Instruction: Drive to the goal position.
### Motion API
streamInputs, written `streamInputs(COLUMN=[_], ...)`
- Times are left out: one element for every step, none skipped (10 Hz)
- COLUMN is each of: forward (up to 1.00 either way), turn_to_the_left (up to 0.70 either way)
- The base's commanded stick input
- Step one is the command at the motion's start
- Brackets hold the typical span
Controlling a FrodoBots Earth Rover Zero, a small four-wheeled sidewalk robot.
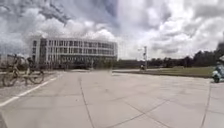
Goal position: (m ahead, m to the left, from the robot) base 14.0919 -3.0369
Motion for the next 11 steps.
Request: streamInputs(forward=[0.70,0.70,0.70,0.70,0.70,0.70,0.70,0.70,0.70,0.70,0.70], turn_to_the_left=[0.01,0.03,0.02,0.01,0.11,0.07,0.08,0.06,0.00,0.00,0.03])
